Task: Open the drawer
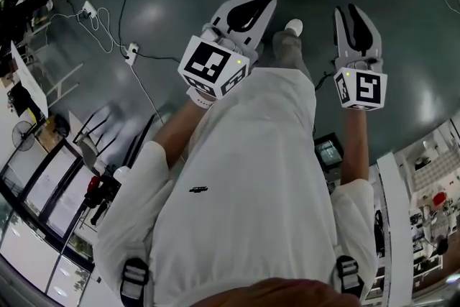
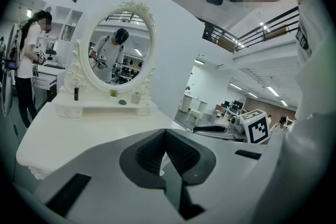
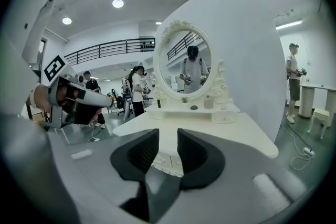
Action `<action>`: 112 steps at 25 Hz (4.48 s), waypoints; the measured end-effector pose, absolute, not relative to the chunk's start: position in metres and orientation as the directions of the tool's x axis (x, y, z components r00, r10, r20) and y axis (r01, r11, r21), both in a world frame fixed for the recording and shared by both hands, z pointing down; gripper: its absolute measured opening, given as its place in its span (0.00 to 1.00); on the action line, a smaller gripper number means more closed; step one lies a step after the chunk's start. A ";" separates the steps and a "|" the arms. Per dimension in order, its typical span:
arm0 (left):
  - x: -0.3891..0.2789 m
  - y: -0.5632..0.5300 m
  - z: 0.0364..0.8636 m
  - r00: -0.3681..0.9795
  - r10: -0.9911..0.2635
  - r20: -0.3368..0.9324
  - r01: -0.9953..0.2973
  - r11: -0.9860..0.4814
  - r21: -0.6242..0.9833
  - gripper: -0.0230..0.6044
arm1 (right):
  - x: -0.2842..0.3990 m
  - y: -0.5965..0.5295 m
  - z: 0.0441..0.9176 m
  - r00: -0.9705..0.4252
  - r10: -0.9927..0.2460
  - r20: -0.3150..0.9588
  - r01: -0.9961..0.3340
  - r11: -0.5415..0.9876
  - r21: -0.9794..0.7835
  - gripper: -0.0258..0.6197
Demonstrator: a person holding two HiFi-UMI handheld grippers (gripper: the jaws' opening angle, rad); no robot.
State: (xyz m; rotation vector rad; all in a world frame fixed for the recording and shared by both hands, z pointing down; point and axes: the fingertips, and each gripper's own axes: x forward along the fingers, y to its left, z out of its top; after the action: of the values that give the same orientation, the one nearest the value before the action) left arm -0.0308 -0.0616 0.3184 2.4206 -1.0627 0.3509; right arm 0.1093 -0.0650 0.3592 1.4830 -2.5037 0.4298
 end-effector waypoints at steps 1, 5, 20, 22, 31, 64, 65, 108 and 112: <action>-0.029 -0.063 0.320 0.667 -0.621 0.413 -0.744 -0.590 0.314 0.05 | 0.112 -0.069 0.365 -0.467 -0.823 0.323 -0.884 0.444 -0.147 0.22; -0.019 -0.067 0.332 0.665 -0.610 0.432 -0.744 -0.590 0.312 0.05 | 0.125 -0.084 0.389 -0.432 -0.833 0.347 -0.902 0.409 -0.139 0.25; -0.012 -0.085 0.372 0.626 -0.607 0.489 -0.776 -0.541 0.323 0.05 | 0.140 -0.116 0.465 -0.369 -0.835 0.408 -0.929 0.338 -0.148 0.27; -0.008 -0.087 0.380 0.624 -0.603 0.497 -0.778 -0.536 0.327 0.05 | 0.143 -0.121 0.476 -0.358 -0.837 0.414 -0.934 0.324 -0.152 0.27; 0.005 -0.094 0.408 0.624 -0.581 0.522 -0.778 -0.529 0.339 0.05 | 0.158 -0.141 0.513 -0.299 -0.848 0.437 -0.954 0.252 -0.163 0.28; 0.029 -0.114 0.460 0.602 -0.553 0.577 -0.796 -0.470 0.381 0.05 | 0.185 -0.195 0.625 -0.235 -0.806 0.544 -0.970 0.164 -0.178 0.32; 0.029 -0.114 0.462 0.602 -0.553 0.577 -0.796 -0.469 0.381 0.05 | 0.185 -0.197 0.630 -0.235 -0.802 0.549 -0.970 0.160 -0.182 0.32; 0.017 -0.085 0.464 0.579 -0.569 0.583 -0.814 -0.437 0.382 0.05 | 0.195 -0.215 0.693 -0.156 -0.734 0.661 -0.981 0.037 -0.191 0.25; 0.015 -0.082 0.463 0.579 -0.573 0.581 -0.815 -0.434 0.384 0.05 | 0.198 -0.209 0.694 -0.149 -0.729 0.668 -0.983 0.037 -0.179 0.25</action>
State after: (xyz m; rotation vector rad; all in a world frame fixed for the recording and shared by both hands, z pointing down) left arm 0.0150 -0.0825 0.4632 2.1650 -1.1000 0.4864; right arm 0.1983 -0.2090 0.6944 1.7294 -1.9268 0.8709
